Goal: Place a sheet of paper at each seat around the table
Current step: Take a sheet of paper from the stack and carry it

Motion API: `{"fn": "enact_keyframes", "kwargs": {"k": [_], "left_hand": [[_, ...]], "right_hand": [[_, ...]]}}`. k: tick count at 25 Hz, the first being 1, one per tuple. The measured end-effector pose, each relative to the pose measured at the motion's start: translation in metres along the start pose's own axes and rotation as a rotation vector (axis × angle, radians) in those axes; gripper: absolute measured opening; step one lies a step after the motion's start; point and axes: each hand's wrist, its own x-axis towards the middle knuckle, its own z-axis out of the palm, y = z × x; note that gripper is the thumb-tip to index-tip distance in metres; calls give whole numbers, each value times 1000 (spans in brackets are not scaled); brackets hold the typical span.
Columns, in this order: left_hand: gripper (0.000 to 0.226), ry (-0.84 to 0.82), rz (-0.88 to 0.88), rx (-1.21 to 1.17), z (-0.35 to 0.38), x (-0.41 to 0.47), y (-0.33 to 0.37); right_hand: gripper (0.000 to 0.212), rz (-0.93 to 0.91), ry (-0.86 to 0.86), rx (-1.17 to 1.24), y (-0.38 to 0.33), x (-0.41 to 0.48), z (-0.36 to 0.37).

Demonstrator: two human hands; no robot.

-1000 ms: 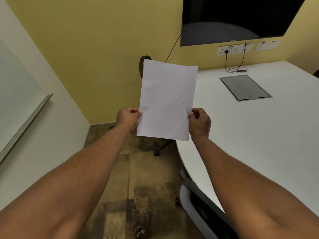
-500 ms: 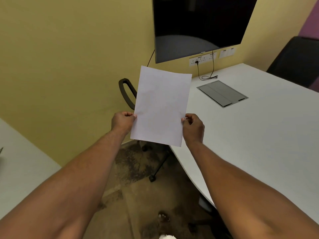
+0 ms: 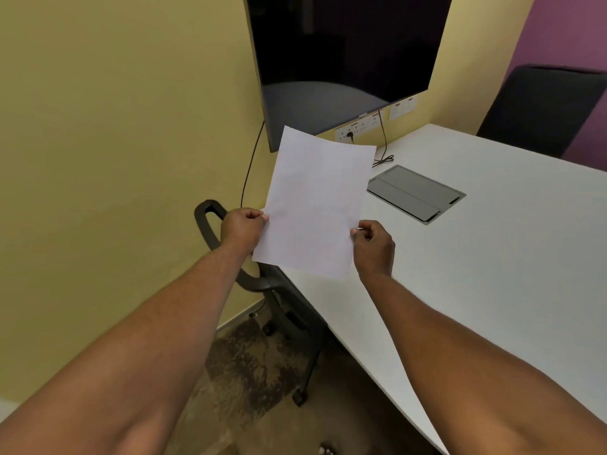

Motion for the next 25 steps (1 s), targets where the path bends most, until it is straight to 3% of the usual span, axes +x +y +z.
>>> {"fn": "enact_keyframes", "kwargs": {"k": [6,12,20,25], "left_hand": [[15,-96,41,17,29,101,8],[18,-295,81,79,83,194,-6],[14,-591,145,175,155,291,-43],[11,-684,99,210,198,325,-83]], "right_hand": [[14,76,64,-25,12,54,46],[15,167,202,-57,45,91,84],[18,387,462,-88,99,111,147],[16,506,548,-91,140,124,178]]}}
